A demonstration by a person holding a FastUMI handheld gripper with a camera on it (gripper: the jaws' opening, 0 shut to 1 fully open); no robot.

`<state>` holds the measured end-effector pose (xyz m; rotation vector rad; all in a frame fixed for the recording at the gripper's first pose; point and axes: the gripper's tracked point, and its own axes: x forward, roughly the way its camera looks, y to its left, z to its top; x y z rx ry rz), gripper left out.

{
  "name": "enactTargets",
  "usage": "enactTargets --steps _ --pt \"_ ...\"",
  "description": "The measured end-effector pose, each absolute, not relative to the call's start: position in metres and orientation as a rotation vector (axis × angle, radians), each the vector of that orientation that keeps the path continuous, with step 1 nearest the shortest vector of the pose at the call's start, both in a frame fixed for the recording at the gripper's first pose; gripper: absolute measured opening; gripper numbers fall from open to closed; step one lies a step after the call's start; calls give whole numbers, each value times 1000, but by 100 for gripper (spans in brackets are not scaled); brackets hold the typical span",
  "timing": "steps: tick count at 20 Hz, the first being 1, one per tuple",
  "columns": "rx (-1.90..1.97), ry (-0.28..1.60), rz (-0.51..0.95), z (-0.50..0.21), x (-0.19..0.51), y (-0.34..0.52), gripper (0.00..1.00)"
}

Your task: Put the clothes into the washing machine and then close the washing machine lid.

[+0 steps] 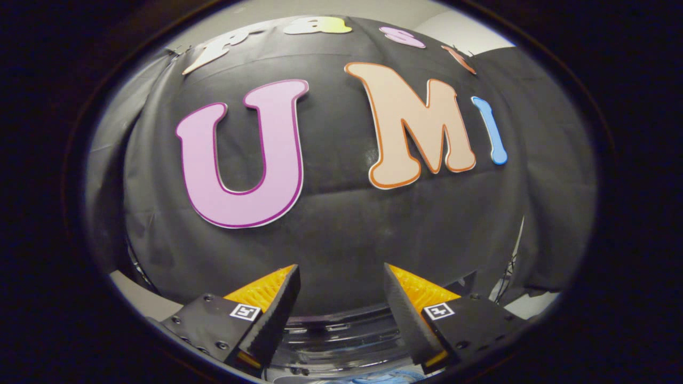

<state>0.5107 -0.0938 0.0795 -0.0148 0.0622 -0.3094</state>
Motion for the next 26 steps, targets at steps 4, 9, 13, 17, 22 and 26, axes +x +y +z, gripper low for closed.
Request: enactTargets --steps 4,9,13,17,22,26 --pt "-172 103 -269 35 518 -84 96" --pt "-155 69 -245 51 516 -83 99" --pt "-149 59 -250 49 493 -84 99" --pt "-146 3 -237 53 481 -82 99" --pt "-152 9 -233 52 465 -81 99" --pt "-157 24 -219 50 456 -79 98"
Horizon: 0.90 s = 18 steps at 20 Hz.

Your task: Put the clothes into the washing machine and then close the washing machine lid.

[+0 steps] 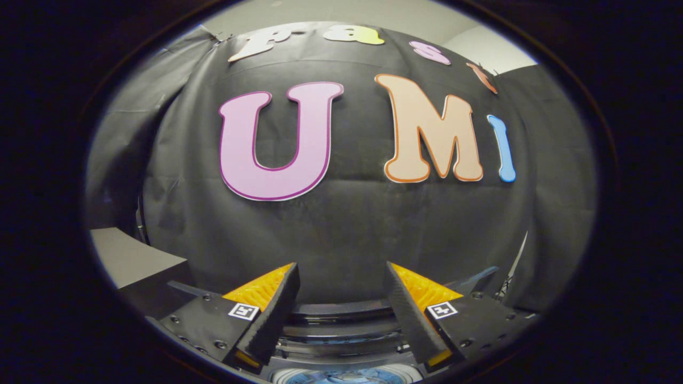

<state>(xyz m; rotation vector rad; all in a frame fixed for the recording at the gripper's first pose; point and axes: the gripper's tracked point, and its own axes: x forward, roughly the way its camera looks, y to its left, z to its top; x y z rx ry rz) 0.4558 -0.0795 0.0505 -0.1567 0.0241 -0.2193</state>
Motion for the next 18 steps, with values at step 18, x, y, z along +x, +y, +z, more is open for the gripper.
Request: enactTargets --steps 18 --pt "-159 14 -208 44 417 -75 98"
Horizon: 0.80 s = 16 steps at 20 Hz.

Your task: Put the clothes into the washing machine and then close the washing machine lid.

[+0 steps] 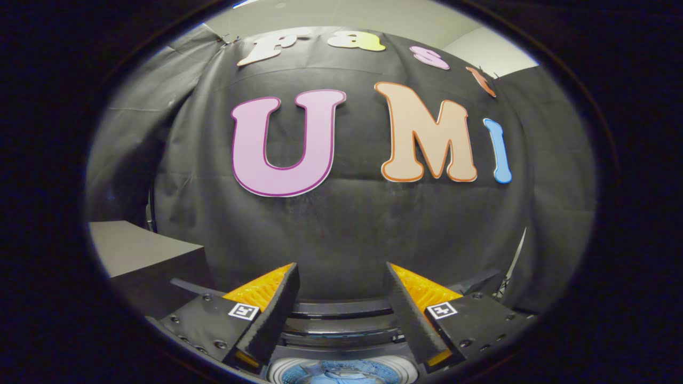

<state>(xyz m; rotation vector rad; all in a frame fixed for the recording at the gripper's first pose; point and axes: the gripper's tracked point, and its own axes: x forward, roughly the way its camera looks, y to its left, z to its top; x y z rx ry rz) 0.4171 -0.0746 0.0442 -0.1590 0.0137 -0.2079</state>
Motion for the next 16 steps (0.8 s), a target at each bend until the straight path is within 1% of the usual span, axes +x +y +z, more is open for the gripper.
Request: enactTargets --steps 9,16 --pt "-164 46 -220 39 403 -73 98" --pt "-160 69 -202 33 393 -73 98"
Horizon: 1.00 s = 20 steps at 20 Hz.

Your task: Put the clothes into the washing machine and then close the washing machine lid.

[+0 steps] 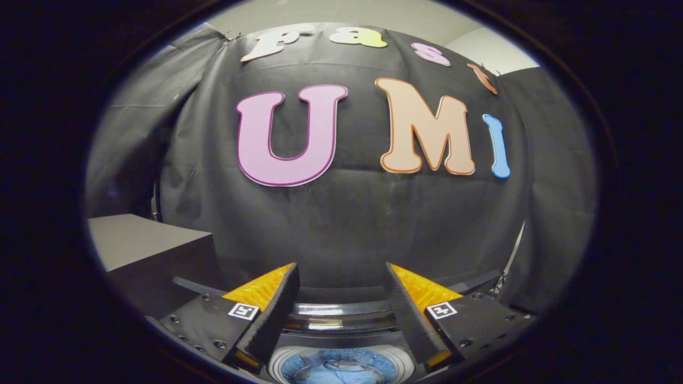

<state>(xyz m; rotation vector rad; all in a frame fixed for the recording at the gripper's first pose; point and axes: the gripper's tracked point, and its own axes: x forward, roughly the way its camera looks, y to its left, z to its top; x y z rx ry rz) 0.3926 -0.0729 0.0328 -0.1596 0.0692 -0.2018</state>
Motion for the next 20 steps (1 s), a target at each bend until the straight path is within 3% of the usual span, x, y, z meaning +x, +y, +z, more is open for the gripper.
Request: enactTargets --steps 20 --pt "-163 138 -207 3 368 -85 99"
